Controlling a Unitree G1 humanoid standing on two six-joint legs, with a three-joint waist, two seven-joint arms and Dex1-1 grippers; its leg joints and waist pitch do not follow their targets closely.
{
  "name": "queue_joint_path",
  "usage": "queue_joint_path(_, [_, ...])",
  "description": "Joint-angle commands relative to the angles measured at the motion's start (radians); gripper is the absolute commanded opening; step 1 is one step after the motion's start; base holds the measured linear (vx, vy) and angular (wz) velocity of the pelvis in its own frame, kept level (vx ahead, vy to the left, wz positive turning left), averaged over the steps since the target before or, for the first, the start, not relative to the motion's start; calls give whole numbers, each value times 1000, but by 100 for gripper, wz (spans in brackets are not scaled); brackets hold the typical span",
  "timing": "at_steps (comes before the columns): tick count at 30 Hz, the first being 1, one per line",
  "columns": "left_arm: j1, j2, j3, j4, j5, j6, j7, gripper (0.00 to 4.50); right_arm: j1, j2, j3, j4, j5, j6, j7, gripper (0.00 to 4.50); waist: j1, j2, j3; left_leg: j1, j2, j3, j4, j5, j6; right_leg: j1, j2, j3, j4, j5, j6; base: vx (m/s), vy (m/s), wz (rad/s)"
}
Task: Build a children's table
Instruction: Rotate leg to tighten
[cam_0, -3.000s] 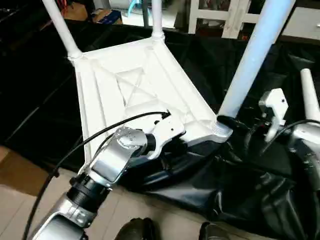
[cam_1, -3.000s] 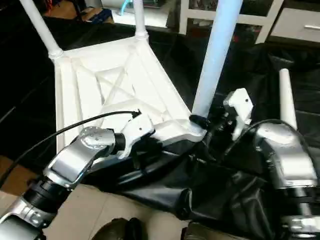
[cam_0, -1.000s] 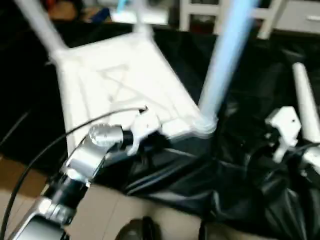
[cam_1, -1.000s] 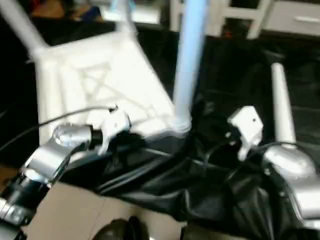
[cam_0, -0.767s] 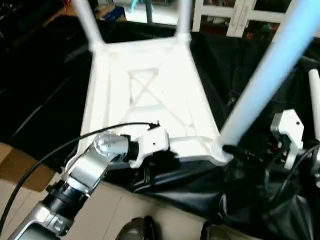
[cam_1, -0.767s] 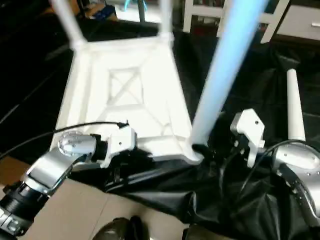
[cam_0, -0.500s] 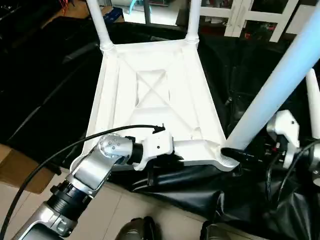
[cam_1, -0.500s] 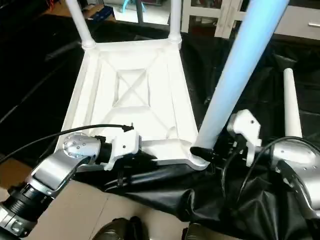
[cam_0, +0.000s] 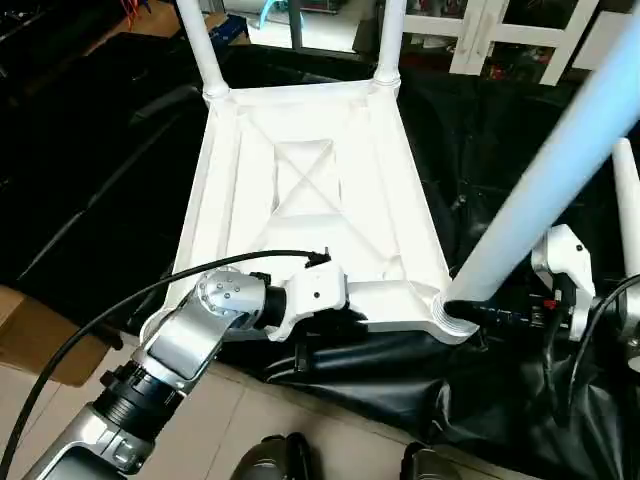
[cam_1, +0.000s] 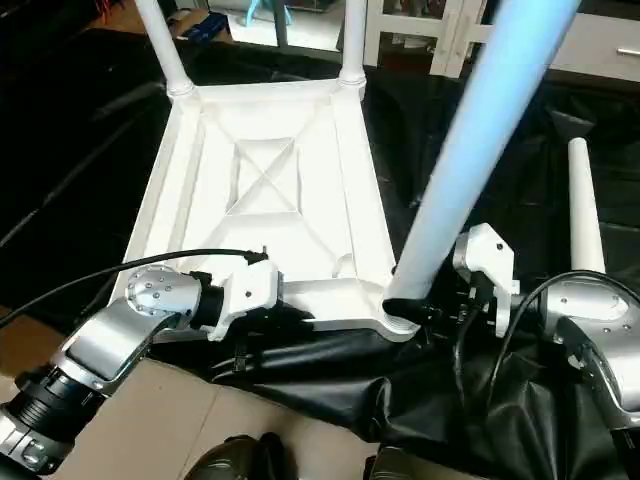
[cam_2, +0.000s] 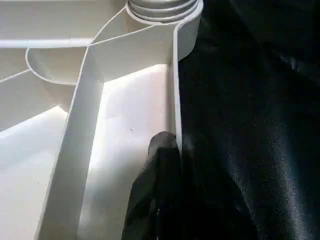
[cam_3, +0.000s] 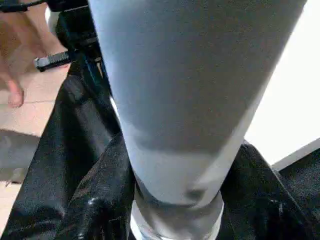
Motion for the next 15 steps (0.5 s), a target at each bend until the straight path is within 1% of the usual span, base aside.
queue_joint_path(1, [4,-10,-2,-57,-27,4,-18,0,-9,18,-1,45,-33,26,-81,195,-4,-31,-92,56,82,-50,-85,-208,113,30,-18,7,-41,-208,-226,0,0,0])
queue_joint_path(2, [9,-16,-1,-66,-30,28,-8,0,-11,38,2,64,-49,35,-123,195,-7,-33,-90,56,81,-50,-87,-227,103,30,-17,7,-42,-230,-221,0,0,0])
queue_joint_path(3, [13,-25,-1,-75,-31,53,7,0,-10,61,8,82,-64,50,-164,194,-10,-32,-88,55,80,-52,-90,-244,92,30,-19,7,-44,-253,-217,0,0,0])
queue_joint_path(5, [18,-37,1,-85,-37,85,22,0,-10,87,17,98,-85,63,-211,194,-20,-32,-85,53,79,-55,-94,-280,71,29,-18,6,-48,-292,-205,0,0,0])
queue_joint_path(6, [23,-51,4,-99,-43,121,40,0,-13,122,24,114,-105,84,-272,194,-27,-34,-81,50,79,-58,-97,-311,54,31,-19,6,-50,-328,-193,0,0,0])
queue_joint_path(7, [23,-69,8,-109,-47,158,65,0,-21,158,23,126,-122,98,-337,193,-29,-30,-78,50,78,-60,-100,-335,43,28,-19,5,-53,-356,-186,0,0,0])
queue_joint_path(8, [23,-69,8,-109,-47,158,65,0,-21,158,23,126,-122,98,-337,193,-40,-31,-70,46,75,-66,-107,-407,5,27,-17,2,-57,-437,-163,0,0,0])
queue_joint_path(9, [21,-95,12,-121,-47,206,101,0,-35,215,16,140,-139,125,-429,193,-51,-33,-68,51,75,-73,-111,-473,-39,26,-15,0,-60,-489,-141,-46,9,-18])
queue_joint_path(10, [20,-104,13,-125,-46,221,113,0,-40,236,12,143,-143,138,-460,193,-59,-35,-67,53,72,-81,-113,-527,-69,25,-14,-2,-63,-521,-120,-46,9,-18])
queue_joint_path(11, [16,-129,17,-129,-39,254,149,0,-53,274,7,155,-163,151,-528,193,-61,-33,-66,55,71,-83,-114,-553,-78,22,-13,-3,-66,-535,-111,0,0,0])
queue_joint_path(12, [11,-162,23,-138,-38,304,190,0,-72,324,-8,175,-187,172,-626,193,-70,-33,-60,58,68,-84,-115,-588,-98,14,-11,-1,-71,-555,-100,0,0,0])
queue_joint_path(13, [4,-205,32,-145,-34,354,243,0,-95,381,-33,204,-213,181,-745,193,-74,-33,-58,59,65,-86,-113,-611,-105,11,-10,-4,-73,-577,-93,0,0,0])
queue_joint_path(14, [1,-221,36,-146,-32,368,262,0,-103,400,-43,215,-221,179,-786,193,-85,-33,-56,55,63,-93,-113,-635,-118,15,-11,-10,-74,-607,-77,-61,7,-19])
queue_joint_path(15, [-14,-277,43,-147,-27,409,320,0,-131,461,-79,255,-245,148,-921,193,-92,-31,-53,55,61,-100,-115,-669,-128,17,-7,-19,-78,-635,-53,-64,18,-22])
